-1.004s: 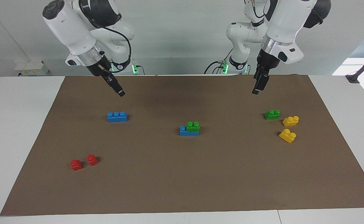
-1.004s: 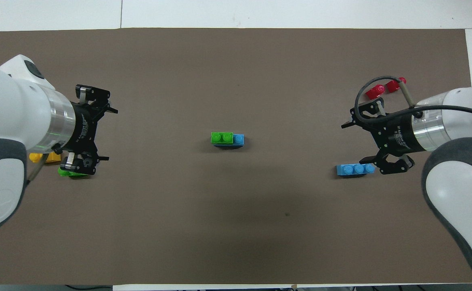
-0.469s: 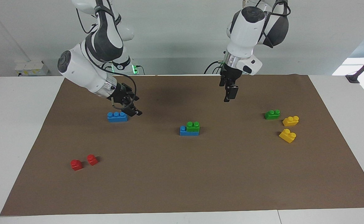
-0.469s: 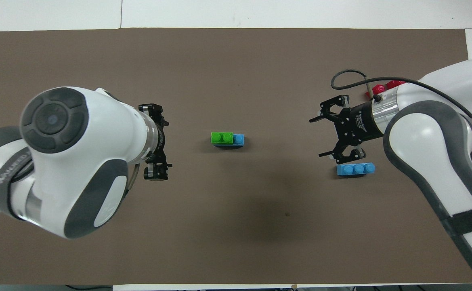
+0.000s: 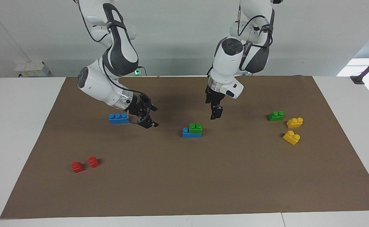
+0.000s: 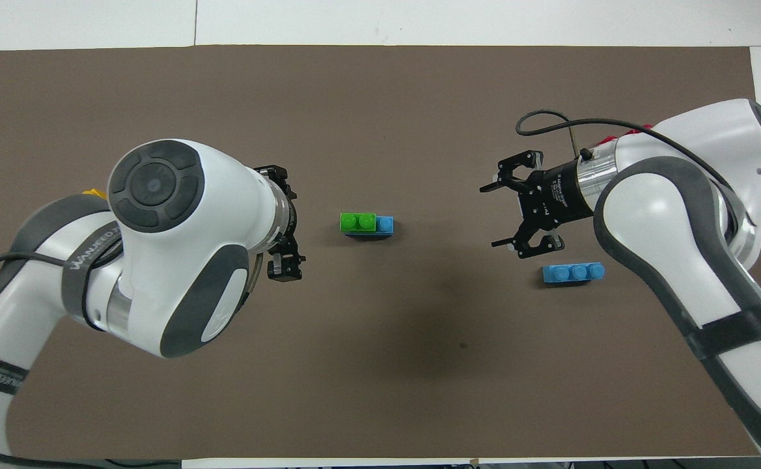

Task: Remove green block with left arm and hold with right
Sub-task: 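Move the left gripper and the right gripper toward the green-blue brick stack, then grasp the green end with the left gripper while the right gripper grasps blue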

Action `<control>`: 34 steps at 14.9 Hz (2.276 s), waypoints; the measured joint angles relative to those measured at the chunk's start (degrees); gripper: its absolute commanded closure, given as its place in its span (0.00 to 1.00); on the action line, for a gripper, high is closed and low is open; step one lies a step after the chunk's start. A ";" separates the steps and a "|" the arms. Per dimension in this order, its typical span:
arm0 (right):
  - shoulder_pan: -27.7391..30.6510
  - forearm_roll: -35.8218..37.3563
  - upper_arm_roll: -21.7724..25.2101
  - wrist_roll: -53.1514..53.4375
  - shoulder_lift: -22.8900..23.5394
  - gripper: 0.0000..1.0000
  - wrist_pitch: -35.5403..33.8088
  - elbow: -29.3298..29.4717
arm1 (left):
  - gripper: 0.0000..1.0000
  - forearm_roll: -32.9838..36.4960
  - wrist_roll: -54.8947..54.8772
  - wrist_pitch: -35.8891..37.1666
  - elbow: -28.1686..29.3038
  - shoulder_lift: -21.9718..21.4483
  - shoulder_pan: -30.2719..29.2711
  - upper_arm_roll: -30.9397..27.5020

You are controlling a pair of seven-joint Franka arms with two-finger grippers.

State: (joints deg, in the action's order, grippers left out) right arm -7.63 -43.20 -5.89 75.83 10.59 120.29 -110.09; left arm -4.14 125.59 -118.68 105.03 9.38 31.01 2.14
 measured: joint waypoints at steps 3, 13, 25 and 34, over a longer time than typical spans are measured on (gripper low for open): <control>-1.74 -0.93 -0.03 0.58 1.41 0.10 2.79 0.02 | 0.00 0.00 1.68 -2.17 -0.65 2.38 0.85 -0.01; -6.12 -2.01 -0.08 0.58 7.72 0.10 8.53 0.05 | 0.00 0.00 3.88 -6.86 -4.24 10.72 2.37 -0.26; -11.73 -5.11 -0.10 0.58 11.64 0.10 17.95 0.05 | 0.00 0.00 4.09 -9.52 -2.92 12.51 2.50 -0.59; -13.56 -5.28 -0.10 0.58 14.68 0.10 22.81 0.16 | 0.00 0.15 4.09 -9.54 -2.47 12.51 2.61 -0.58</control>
State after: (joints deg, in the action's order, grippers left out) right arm -21.19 -48.48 -5.99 76.41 25.27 143.10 -109.93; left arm -3.99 129.69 -128.22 102.56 21.89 33.62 1.56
